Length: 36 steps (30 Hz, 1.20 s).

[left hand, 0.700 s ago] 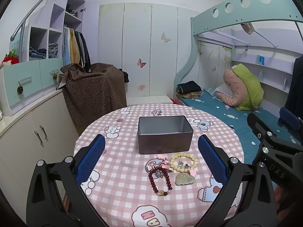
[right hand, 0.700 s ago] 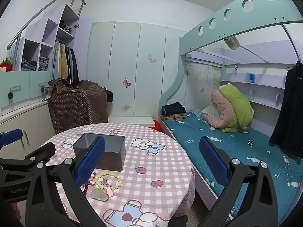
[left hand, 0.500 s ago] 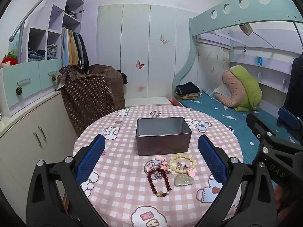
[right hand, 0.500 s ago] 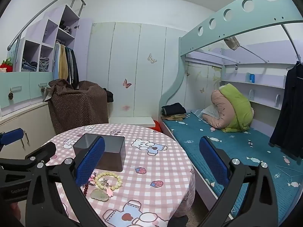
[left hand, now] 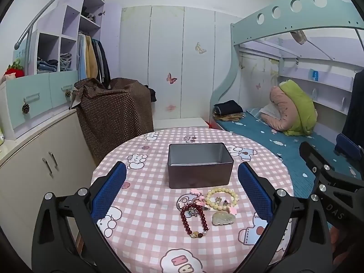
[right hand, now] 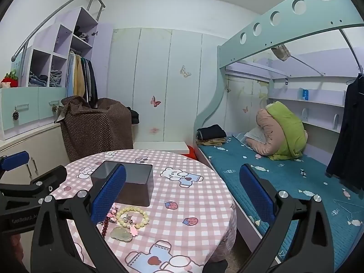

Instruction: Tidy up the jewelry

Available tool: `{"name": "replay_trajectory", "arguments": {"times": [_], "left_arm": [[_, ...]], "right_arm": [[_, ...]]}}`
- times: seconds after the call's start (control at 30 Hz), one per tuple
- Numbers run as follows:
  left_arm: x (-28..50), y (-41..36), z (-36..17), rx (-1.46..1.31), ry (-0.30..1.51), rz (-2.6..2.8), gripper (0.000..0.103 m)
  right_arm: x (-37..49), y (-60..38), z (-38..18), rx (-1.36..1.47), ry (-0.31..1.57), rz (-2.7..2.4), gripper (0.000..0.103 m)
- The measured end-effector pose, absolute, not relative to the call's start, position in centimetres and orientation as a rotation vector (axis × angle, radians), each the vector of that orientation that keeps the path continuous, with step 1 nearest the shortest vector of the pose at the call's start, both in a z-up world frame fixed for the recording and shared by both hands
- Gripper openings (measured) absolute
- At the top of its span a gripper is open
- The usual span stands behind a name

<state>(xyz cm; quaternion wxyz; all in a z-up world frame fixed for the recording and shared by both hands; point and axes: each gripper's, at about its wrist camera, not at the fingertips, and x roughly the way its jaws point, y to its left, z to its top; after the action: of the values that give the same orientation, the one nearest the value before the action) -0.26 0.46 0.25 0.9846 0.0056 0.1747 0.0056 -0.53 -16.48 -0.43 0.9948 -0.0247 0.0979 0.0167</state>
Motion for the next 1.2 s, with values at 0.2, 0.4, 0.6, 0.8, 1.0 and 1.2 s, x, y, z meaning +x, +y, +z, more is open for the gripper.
{"name": "replay_trajectory", "arguments": {"times": [0.2, 0.4, 0.6, 0.8, 1.0, 1.2], "left_arm": [[-0.07, 0.37, -0.01, 0.02, 0.355, 0.029, 0.098], [0.0, 0.22, -0.15, 0.022, 0.357, 0.033, 0.098], [0.01, 0.24, -0.27, 0.024, 0.356, 0.037, 0.098], [-0.05, 0.34, -0.25, 0.02, 0.362, 0.034, 0.098], [-0.12, 0.44, -0.48, 0.019, 0.363, 0.033, 0.098], [0.02, 0.43, -0.53, 0.016, 0.367, 0.033, 0.097]], "right_arm": [[-0.45, -16.43, -0.59, -0.05, 0.202, 0.038, 0.096], [-0.34, -16.42, -0.83, -0.046, 0.2, 0.044, 0.096], [-0.28, -16.37, -0.83, -0.043, 0.204, 0.048, 0.096], [-0.35, -16.38, -0.83, -0.042, 0.208, 0.052, 0.096], [-0.34, -16.31, -0.84, -0.038, 0.211, 0.056, 0.096], [-0.21, -16.41, -0.98, -0.034, 0.216, 0.056, 0.096]]}}
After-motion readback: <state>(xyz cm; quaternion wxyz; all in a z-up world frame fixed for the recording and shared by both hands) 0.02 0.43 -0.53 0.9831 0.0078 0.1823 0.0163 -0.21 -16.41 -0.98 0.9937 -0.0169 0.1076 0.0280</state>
